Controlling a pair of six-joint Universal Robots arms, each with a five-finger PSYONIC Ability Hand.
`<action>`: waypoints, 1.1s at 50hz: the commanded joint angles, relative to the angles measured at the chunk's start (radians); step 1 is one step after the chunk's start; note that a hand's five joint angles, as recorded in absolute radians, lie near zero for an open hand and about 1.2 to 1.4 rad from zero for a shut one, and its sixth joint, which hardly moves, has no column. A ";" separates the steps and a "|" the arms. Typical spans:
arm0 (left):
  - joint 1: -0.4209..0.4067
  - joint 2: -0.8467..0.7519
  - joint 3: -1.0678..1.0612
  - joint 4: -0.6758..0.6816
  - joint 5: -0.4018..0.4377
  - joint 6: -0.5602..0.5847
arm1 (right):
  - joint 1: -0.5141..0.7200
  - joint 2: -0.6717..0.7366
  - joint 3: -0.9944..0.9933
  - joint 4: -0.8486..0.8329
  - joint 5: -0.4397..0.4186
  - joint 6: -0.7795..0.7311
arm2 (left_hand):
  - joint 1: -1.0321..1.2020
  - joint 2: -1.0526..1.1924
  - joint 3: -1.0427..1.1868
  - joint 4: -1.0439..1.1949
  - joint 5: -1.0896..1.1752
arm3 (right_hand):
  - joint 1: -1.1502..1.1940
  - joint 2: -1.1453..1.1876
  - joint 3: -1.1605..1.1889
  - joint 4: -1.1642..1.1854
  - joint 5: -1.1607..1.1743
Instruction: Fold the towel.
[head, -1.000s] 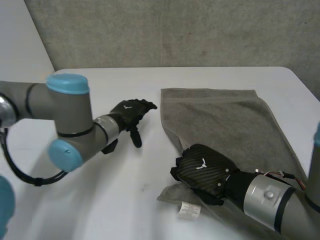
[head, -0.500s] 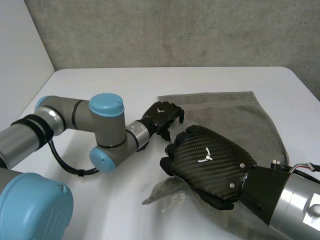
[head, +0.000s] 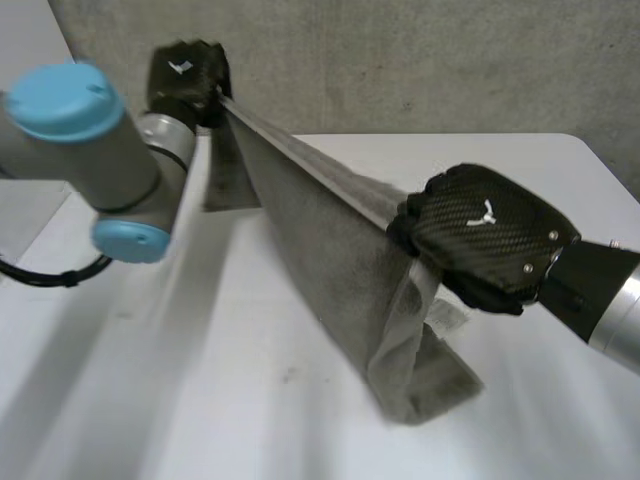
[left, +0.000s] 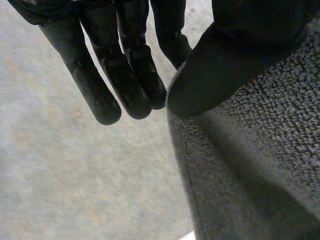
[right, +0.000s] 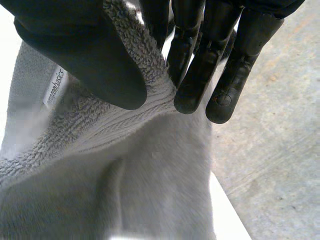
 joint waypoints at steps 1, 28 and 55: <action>0.061 0.275 -0.235 -0.023 0.010 0.004 | -0.039 0.046 -0.082 -0.019 -0.008 0.076 | 0.198 0.180 0.181 0.180 0.192 | 0.441 0.220 0.209 0.200 0.237; 0.040 0.404 -0.668 -0.352 0.070 0.412 | -0.051 0.543 -0.386 0.224 0.053 0.060 | 0.198 0.180 0.181 0.180 0.192 | 0.441 0.220 0.209 0.200 0.237; 0.015 0.137 0.335 -0.335 -0.014 0.130 | -0.001 0.505 -0.696 -0.621 0.121 0.409 | 0.198 0.180 0.181 0.180 0.192 | 0.441 0.220 0.209 0.200 0.237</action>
